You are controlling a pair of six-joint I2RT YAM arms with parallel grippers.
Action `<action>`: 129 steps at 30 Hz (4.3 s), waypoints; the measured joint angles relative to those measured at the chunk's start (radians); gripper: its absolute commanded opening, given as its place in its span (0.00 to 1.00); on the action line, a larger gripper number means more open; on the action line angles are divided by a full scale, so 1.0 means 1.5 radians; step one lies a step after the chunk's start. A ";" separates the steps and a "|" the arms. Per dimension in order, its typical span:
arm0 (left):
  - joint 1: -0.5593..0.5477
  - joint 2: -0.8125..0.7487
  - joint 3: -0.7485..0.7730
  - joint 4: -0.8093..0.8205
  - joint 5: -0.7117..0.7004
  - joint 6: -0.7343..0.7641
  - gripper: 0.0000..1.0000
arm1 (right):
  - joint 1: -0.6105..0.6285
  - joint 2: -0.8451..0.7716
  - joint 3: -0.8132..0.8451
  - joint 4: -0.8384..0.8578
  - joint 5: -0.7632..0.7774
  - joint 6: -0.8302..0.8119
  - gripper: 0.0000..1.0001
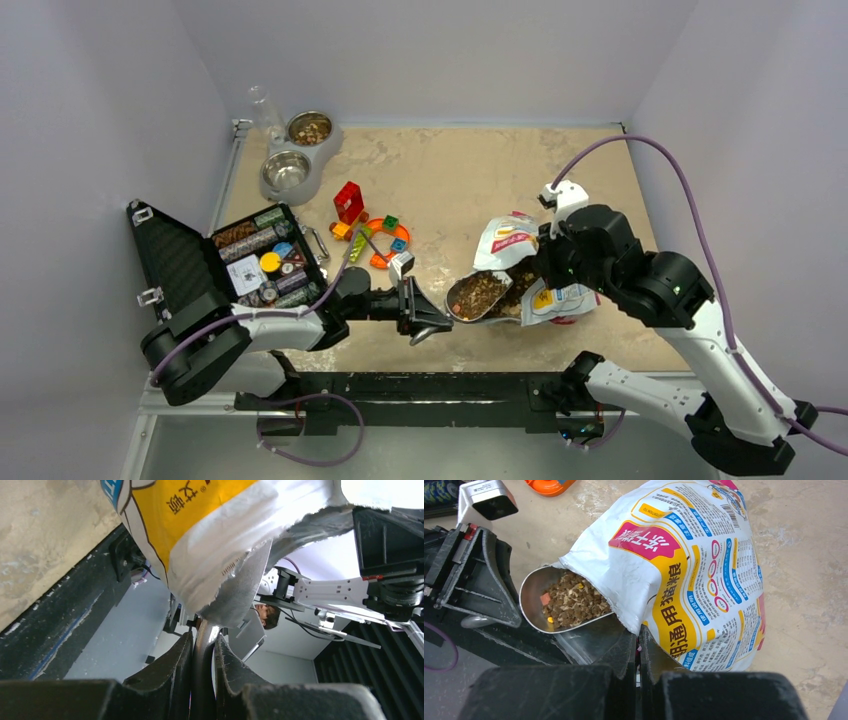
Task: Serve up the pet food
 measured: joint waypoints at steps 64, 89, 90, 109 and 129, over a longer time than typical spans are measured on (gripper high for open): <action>0.737 -0.011 0.379 -0.526 0.053 0.152 0.00 | -0.001 -0.002 0.014 -0.018 0.086 0.058 0.00; 0.819 0.253 0.513 -0.654 0.048 0.169 0.00 | -0.001 0.006 0.014 -0.018 0.093 0.076 0.00; 0.820 0.262 0.526 -0.664 0.048 0.169 0.00 | -0.001 0.006 0.014 -0.018 0.094 0.079 0.00; 0.823 0.378 0.791 -1.050 0.045 0.187 0.00 | 0.000 0.023 0.014 -0.008 0.116 0.099 0.00; 0.823 0.476 1.012 -1.304 0.040 0.041 0.00 | -0.002 0.032 0.013 0.012 0.121 0.037 0.00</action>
